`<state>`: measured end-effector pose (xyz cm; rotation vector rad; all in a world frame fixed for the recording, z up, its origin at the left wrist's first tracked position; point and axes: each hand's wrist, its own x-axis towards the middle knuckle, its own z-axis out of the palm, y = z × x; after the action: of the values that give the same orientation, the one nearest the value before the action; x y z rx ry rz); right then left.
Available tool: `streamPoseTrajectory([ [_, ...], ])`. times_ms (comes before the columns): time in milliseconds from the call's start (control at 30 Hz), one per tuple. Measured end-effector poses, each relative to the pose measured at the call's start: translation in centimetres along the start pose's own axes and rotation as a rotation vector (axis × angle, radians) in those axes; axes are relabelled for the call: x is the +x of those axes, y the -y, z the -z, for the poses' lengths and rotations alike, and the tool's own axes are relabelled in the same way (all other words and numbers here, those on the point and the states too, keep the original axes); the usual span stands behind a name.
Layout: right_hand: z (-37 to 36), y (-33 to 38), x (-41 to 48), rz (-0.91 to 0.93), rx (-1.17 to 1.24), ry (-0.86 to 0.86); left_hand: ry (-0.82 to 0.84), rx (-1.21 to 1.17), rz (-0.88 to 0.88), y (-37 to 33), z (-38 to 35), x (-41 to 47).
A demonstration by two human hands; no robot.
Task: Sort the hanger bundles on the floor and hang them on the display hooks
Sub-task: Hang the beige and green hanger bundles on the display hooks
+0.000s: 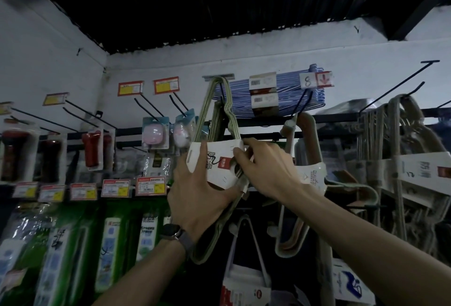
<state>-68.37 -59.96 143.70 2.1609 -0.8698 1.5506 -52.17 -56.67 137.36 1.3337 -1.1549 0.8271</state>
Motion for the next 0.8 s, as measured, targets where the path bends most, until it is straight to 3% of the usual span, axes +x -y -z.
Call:
streamPoseTrajectory([
  [333,-2.0,-1.3,0.9,-0.075,-0.022,0.112,0.117,0.030,0.006,1.0,-1.1,0.5],
  [500,-2.5,-1.7,1.7,-0.025,-0.105,0.083,0.087,0.046,-0.023,1.0,-2.7,0.8],
  [800,-3.8,-2.9,2.6,-0.049,-0.182,0.141,0.236,0.078,-0.027,1.3,-4.9,1.8],
])
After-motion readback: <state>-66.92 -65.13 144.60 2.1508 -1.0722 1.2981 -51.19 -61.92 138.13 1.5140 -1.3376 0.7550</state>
